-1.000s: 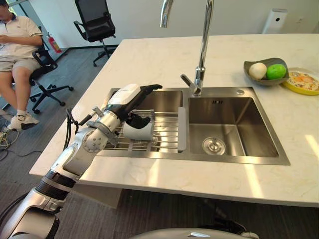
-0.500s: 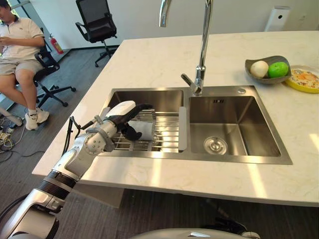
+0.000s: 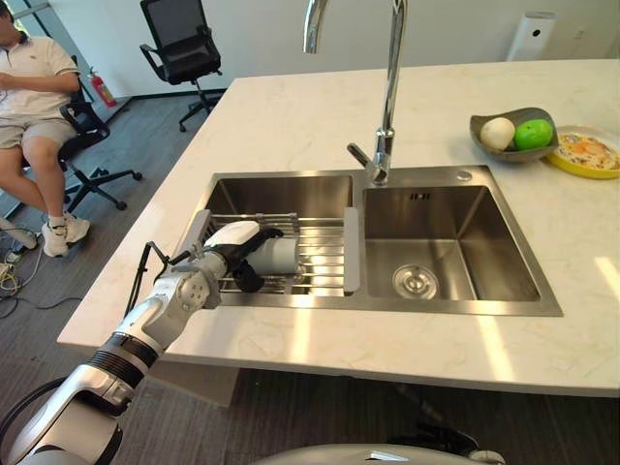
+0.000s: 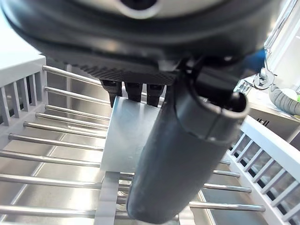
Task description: Place the dishes in the dishwasher.
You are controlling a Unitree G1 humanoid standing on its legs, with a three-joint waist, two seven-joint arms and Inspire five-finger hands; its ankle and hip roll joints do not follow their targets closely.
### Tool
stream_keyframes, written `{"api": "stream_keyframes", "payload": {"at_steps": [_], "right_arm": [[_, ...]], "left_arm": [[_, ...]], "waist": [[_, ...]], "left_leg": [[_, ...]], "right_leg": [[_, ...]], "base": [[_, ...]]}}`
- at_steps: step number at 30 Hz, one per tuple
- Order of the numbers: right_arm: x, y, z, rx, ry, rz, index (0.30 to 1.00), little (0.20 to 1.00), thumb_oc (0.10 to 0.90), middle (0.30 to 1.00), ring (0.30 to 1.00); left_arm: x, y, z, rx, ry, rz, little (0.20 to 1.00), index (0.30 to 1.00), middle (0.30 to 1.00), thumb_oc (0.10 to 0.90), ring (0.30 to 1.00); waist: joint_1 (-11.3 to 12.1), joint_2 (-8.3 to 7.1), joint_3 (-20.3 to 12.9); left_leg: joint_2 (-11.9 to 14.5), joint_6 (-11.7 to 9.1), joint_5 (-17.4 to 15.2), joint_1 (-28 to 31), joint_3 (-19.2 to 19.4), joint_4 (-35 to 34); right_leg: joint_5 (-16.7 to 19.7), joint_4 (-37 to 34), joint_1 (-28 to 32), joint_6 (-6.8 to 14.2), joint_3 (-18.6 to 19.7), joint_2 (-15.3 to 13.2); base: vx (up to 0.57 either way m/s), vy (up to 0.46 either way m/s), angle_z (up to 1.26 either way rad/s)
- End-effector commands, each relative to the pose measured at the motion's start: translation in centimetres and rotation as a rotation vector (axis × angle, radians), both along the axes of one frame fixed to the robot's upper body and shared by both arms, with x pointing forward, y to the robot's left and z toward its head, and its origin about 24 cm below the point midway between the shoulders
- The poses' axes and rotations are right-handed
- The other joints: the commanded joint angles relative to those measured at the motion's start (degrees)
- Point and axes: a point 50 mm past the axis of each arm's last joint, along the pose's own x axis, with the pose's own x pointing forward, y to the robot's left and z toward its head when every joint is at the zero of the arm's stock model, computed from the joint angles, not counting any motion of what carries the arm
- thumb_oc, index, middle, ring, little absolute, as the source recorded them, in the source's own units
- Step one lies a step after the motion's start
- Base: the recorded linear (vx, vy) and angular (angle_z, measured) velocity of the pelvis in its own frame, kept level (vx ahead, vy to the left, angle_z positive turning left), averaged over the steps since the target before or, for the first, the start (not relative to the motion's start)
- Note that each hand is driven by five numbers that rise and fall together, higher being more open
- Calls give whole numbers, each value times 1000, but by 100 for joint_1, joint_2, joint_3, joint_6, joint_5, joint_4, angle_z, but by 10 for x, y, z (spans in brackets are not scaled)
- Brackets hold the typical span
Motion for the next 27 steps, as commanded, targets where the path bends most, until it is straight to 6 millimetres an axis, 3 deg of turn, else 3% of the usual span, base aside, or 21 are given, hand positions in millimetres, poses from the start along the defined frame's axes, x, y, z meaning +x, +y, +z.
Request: {"api": "stream_keyframes", "payload": {"at_steps": [1,5,13,14,15,21,27], "right_arm": [[-36,14,-9,21,157,96,900,900,800,900,900],[-38,12,-8,7,155,86,900,900,800,900,900],[-36,9,-8,-13,150,77,900,900,800,900,900],[-36,8,-8,-15,149,76,900,900,800,900,900],[-36,7,-7,-18,149,75,900,900,800,900,900],[-35,5,-7,-25,154,73,900,900,800,900,900],[-37,5,-7,-29,155,69,900,900,800,900,900]], "left_arm": [[37,2,79,55,-327,9,900,900,900,800,900],[38,-4,79,105,-341,-32,900,900,900,800,900],[42,-5,57,167,-278,-17,900,900,900,800,900],[43,-6,53,176,-261,-13,639,639,639,626,639],[43,-6,51,185,-253,-14,300,300,300,400,300],[45,-8,38,231,-184,-15,300,300,300,400,300],[44,-13,42,213,-225,-47,300,300,300,400,300]], "waist": [[-169,-502,54],[-195,-502,68],[-254,-509,96],[-265,-510,101],[-267,-512,106],[-295,-501,128],[-307,-493,142]], "left_leg": [[-201,-104,-129,-101,-140,9],[-199,-103,-134,-109,-114,9],[-190,-93,-156,-111,-53,9],[-189,-90,-156,-113,-39,9],[-189,-87,-156,-115,-34,9],[-184,-81,-159,-115,10,9],[-178,-85,-157,-115,22,9]], "right_leg": [[-720,109,545,539,-17,-314],[-713,109,529,541,-6,-309],[-693,109,473,553,83,-309],[-690,109,467,553,88,-307],[-687,109,461,552,99,-305],[-672,109,432,560,144,-307],[-671,109,428,563,159,-311]], "base": [[0,0,0],[0,0,0],[0,0,0],[0,0,0],[0,0,0],[-7,1,-5],[-13,2,-5]]}}
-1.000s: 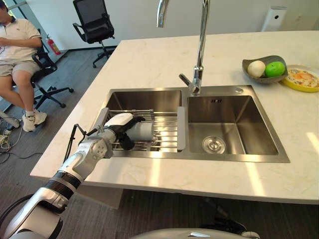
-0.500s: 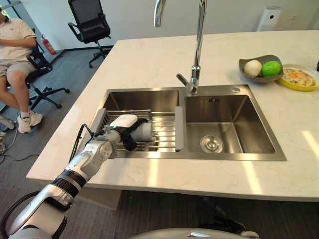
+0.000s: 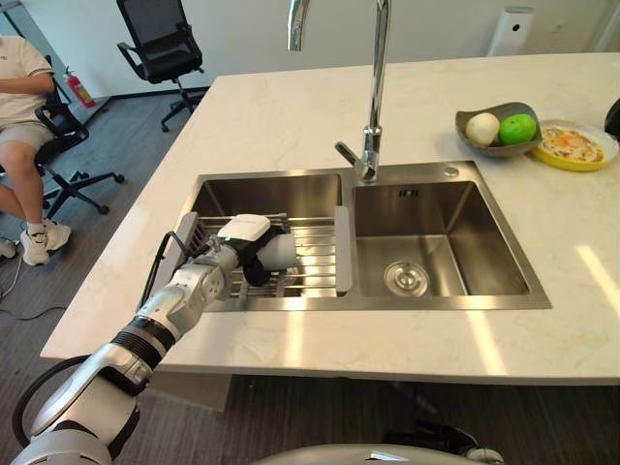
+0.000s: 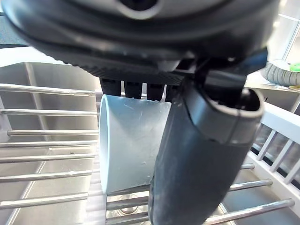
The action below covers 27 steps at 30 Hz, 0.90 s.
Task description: Place the dishes in the dishwasher.
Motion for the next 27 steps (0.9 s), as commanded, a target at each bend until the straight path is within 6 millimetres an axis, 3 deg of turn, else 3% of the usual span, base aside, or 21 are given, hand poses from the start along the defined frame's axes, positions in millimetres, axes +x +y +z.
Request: {"api": "stream_keyframes", "payload": {"at_steps": [1,5,12,13,17,18,19,23,25,27], "right_arm": [[-39,4,-7,-19,166,78,900,900,800,900,900],[-41,4,-7,-17,155,68,900,900,800,900,900],[-38,14,-9,1,130,61,900,900,800,900,900],[-37,16,-9,6,126,52,900,900,800,900,900],[-30,16,-9,4,109,48,900,900,800,900,900],[-22,17,-8,12,88,46,900,900,800,900,900],[-22,16,-8,10,88,48,900,900,800,900,900],[-20,2,-5,-26,90,53,900,900,800,900,900],[-25,-16,-1,-72,103,11,900,900,800,900,900],[-27,-20,0,-80,111,-4,900,900,800,900,900]], "left_arm": [[21,2,47,24,-174,-31,300,300,300,400,300],[14,2,64,10,-285,-100,300,300,300,400,300],[-8,20,93,-82,-494,-87,300,300,300,400,300],[-20,24,101,-352,-484,-54,300,300,300,400,300],[-42,46,117,-1025,-552,43,300,300,300,400,300],[-54,52,128,-1246,-619,23,300,300,300,400,300],[-55,53,128,-1249,-618,24,300,300,300,400,300],[-62,56,131,-1651,-643,-32,300,300,300,400,300],[-65,51,132,-1807,-629,-95,300,300,300,400,300],[-67,50,130,-1833,-618,-103,300,300,300,400,300]], "waist": [[-174,-439,102],[-157,-452,62],[15,-505,44],[101,-518,82],[293,-503,243],[428,-455,371],[400,-447,362],[538,-242,554],[489,-176,585],[475,-155,595]], "left_leg": [[-169,-102,-114,-126,-144,10],[-148,-129,-117,-94,-157,10],[-43,-229,-14,-65,-296,11],[8,-266,75,-117,-342,99],[118,-396,151,-430,-576,507],[124,-493,412,-748,-763,545],[123,-497,424,-766,-783,542],[95,-734,1026,-1384,-1065,398],[264,-708,1001,-1537,-466,548],[331,-692,962,-1500,-322,660]], "right_leg": [[-682,107,515,551,-6,-317],[-699,107,546,550,-30,-309],[-783,107,620,481,-96,-214],[-779,107,627,425,-122,-179],[-870,107,649,289,-228,-98],[-887,107,587,241,-378,-80],[-888,107,577,237,-396,-78],[-909,107,437,258,-978,-228],[-873,107,261,277,-1399,-426],[-858,107,254,251,-1476,-469]], "base": [[0,0,0],[-1,-11,0],[-16,-83,1],[-33,-143,12],[-94,-166,14],[-165,-132,33],[-168,-99,36],[-165,-25,71],[-209,-14,109],[-123,10,112]]}}
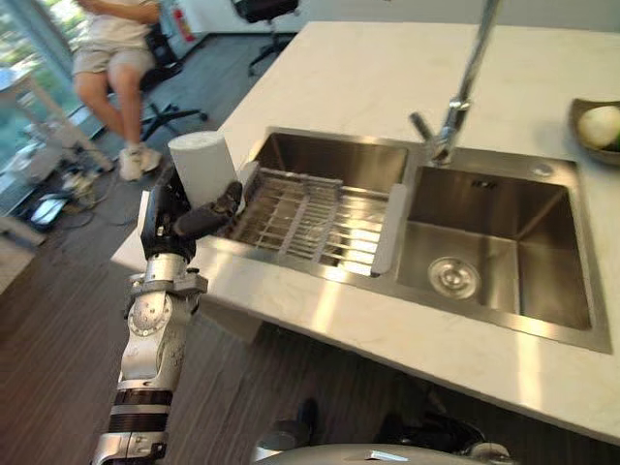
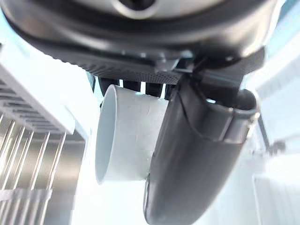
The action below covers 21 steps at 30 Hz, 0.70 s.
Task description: Place the dishes in the dishwasher.
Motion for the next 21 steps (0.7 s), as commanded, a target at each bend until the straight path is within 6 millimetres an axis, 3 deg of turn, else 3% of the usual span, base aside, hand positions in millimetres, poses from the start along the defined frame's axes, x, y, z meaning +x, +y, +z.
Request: {"api": "stream_keyframes", "payload": {"at_steps": [1,3,5,6,7,9,13,14,15,17,19,21], "right_arm": [[-41,-5,-6,-26,169,1,900,900,800,900,900],[-47,-8,-6,-27,182,-24,900,900,800,900,900],[-48,-6,-7,-23,179,-34,900,900,800,900,900],[-48,-6,-7,-24,180,-34,900,900,800,900,900],[-50,-6,-7,-22,182,-40,900,900,800,900,900],[-55,-5,-8,-19,183,-64,900,900,800,900,900],[-63,-8,-7,-20,178,-127,900,900,800,900,900],[-67,-9,-7,-19,183,-140,900,900,800,900,900],[-71,-10,-7,-21,196,-154,900,900,800,900,900],[-72,-9,-7,-13,199,-166,900,900,800,900,900],[-72,-7,-8,3,205,-159,900,900,800,900,900],[-69,5,-11,38,197,-115,900,900,800,900,900]], "left_arm": [[-14,7,79,-16,-425,-35,300,300,300,400,300],[-19,10,74,-34,-418,-33,300,300,300,400,300],[-22,7,71,-64,-421,-46,300,300,300,400,300],[-22,7,70,-65,-420,-46,300,300,300,400,300],[-24,5,71,-69,-429,-59,300,300,300,400,300],[-28,1,74,-65,-454,-84,300,300,300,400,300],[-29,-2,76,-56,-460,-115,300,300,300,400,300],[-29,-2,77,-48,-460,-119,300,300,300,400,300],[-32,-5,79,-19,-462,-148,300,300,300,400,300],[-34,-4,78,-5,-452,-148,300,300,300,400,300],[-35,-7,83,50,-474,-155,300,300,300,400,300],[-36,-11,84,79,-477,-174,300,300,300,400,300]], "waist": [[-109,73,28],[-145,109,53],[-238,102,24],[-237,113,27],[-289,117,7],[-382,132,-47],[-579,163,-197],[-610,158,-248],[-583,166,-301],[-566,128,-349],[-492,-46,-374],[-429,-206,-353]], "left_leg": [[647,112,-493,-266,640,594],[761,111,-630,-115,747,716],[1181,-40,-774,300,1243,746],[1189,-49,-771,321,1247,731],[1393,-93,-738,489,1509,664],[1796,-208,-562,746,1950,536],[2290,-412,-19,942,2665,217],[2289,-412,0,955,2793,88],[2192,-377,-147,874,2801,11],[2059,-299,-421,837,2814,-32],[1591,-64,-949,727,2417,20],[1225,168,-1207,678,2166,-24]], "right_leg": [[-770,111,432,648,-70,-169],[-726,111,458,632,-186,-238],[-705,111,433,689,-395,-368],[-707,111,445,691,-394,-359],[-642,111,405,719,-543,-431],[-488,111,355,793,-848,-603],[-179,150,350,902,-1417,-904],[-63,160,354,965,-1558,-994],[155,183,383,1075,-1661,-1157],[254,189,402,1173,-1726,-1328],[543,221,478,1352,-1671,-1706],[632,506,556,1435,-1641,-1987]], "base": [[-168,60,116],[-110,71,89],[-107,104,46],[-159,124,65],[-139,129,84],[-214,226,67],[-185,312,92],[-205,553,182],[-196,594,184],[-104,467,145],[-45,546,89],[-23,538,73]]}}
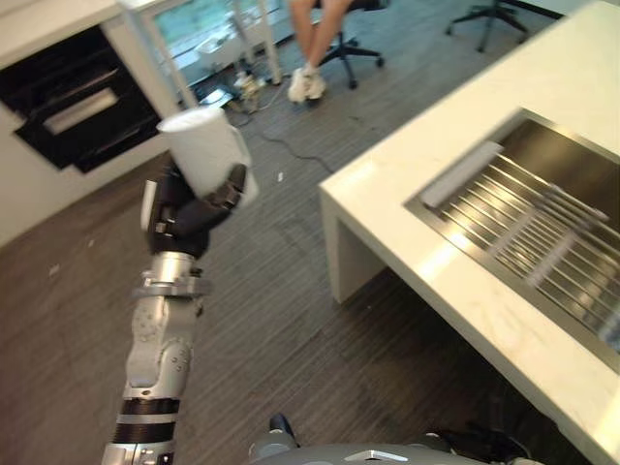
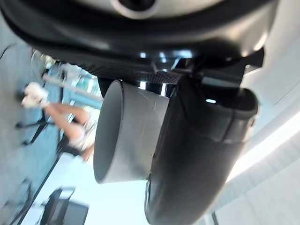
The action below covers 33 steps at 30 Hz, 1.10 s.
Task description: Place the dishes in the dishwasher.
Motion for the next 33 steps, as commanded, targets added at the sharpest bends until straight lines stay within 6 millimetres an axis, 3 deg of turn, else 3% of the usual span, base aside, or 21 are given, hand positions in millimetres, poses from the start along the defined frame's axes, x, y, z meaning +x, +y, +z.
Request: {"api": "stream_keyframes", "payload": {"at_steps": [1,2,4,6,8,12,13,16,17,18,19,20,22,23,28,32,33], "right_arm": [[-23,33,-12,92,124,120,900,900,800,900,900],[-22,33,-12,93,123,120,900,900,800,900,900],[-9,33,-11,95,83,108,900,900,800,900,900],[-4,35,-11,107,58,67,900,900,800,900,900],[2,40,-11,119,36,65,900,900,800,900,900],[14,49,-11,141,11,152,900,900,800,900,900],[54,62,-7,135,-58,171,900,900,800,900,900],[69,78,1,189,-171,270,900,900,800,900,900],[69,84,3,197,-195,294,900,900,800,900,900],[63,82,5,182,-212,354,900,900,800,900,900],[63,82,5,182,-212,354,900,900,800,900,900],[55,75,1,148,-172,348,900,900,800,900,900],[55,75,1,148,-173,348,900,900,800,900,900],[45,67,-6,106,-91,317,900,900,800,900,900],[35,53,-10,51,8,270,900,900,800,900,900],[43,49,-7,48,-26,267,900,900,800,900,900],[44,59,-8,48,-28,278,900,900,800,900,900]], "left_arm": [[-14,-28,70,176,-379,-117,300,300,300,400,300],[-14,-28,70,177,-381,-116,300,300,300,400,300],[-9,-35,74,212,-391,-134,300,300,300,400,300],[2,-56,73,211,-386,-208,300,300,300,400,300],[9,-73,70,217,-368,-274,300,300,300,400,300],[15,-98,59,273,-322,-358,300,300,300,400,300],[14,-107,51,283,-290,-413,300,300,300,400,300],[10,-99,41,263,-237,-392,300,300,300,400,300],[10,-95,38,250,-220,-378,300,300,300,400,300],[12,-86,26,251,-156,-317,300,300,300,400,300],[12,-86,26,251,-156,-317,300,300,300,400,300],[12,-85,26,276,-154,-297,300,300,300,400,300],[12,-85,26,276,-154,-297,300,300,300,400,300],[13,-87,23,318,-152,-295,300,300,300,400,300],[11,-91,20,403,-141,-318,300,300,300,400,300],[10,-82,10,469,-86,-291,300,300,300,400,300],[11,-80,4,496,-55,-270,300,300,300,400,300]], "waist": [[-21,-60,-30],[-10,-79,-29],[-141,-174,7],[-310,-208,18],[-334,-273,50],[-373,-410,120],[-206,-445,115],[-72,-576,133],[-58,-600,86],[-5,-660,-80],[-5,-660,-80],[66,-652,-121],[52,-652,-119],[147,-596,-150],[245,-529,-243],[215,-566,-325],[205,-569,-350]], "left_leg": [[49,-355,-838,217,-572,-533],[29,-342,-835,216,-556,-538],[-244,-168,-795,145,-939,-539],[-512,-26,-798,96,-1623,-485],[-764,90,-807,65,-2197,-488],[-1088,177,-737,16,-3188,-445],[-1161,180,-771,103,-3463,-434],[-1196,112,-646,27,-3727,-474],[-1190,97,-668,36,-3758,-531],[-1167,-37,-633,-54,-3814,-601],[-1167,-37,-633,-54,-3814,-601],[-1145,-100,-596,-113,-3872,-611],[-1147,-102,-596,-114,-3888,-610],[-1105,-190,-556,-174,-3904,-626],[-1058,-275,-562,-189,-3765,-626],[-975,-313,-593,-123,-3508,-626],[-938,-311,-633,-79,-3372,-626]], "right_leg": [[378,-66,211,872,1203,-552],[375,-43,184,874,1224,-579],[230,112,-85,699,2464,-257],[-286,330,-201,575,3678,406],[-752,317,-182,416,4113,1009],[-906,315,-424,318,4783,1683],[-960,318,-322,267,4799,1749],[-898,125,-110,180,4564,1704],[-940,22,-30,158,4486,1695],[-890,-395,208,168,4005,1646],[-890,-395,208,168,4005,1646],[-883,-526,321,175,3705,1631],[-882,-534,331,175,3688,1631],[-909,-636,473,160,3291,1611],[-882,-851,689,172,2879,1578],[-890,-870,686,167,2913,1582],[-885,-870,660,173,2990,1575]], "base": [[18,407,92],[83,371,118],[84,262,112],[192,290,156],[182,158,235],[143,46,181],[116,-46,191],[60,-97,205],[62,-217,145],[74,-150,116],[113,-161,135],[54,-50,96],[51,-48,96],[49,-46,102],[71,-17,32],[54,-19,14],[40,-28,-29]]}}
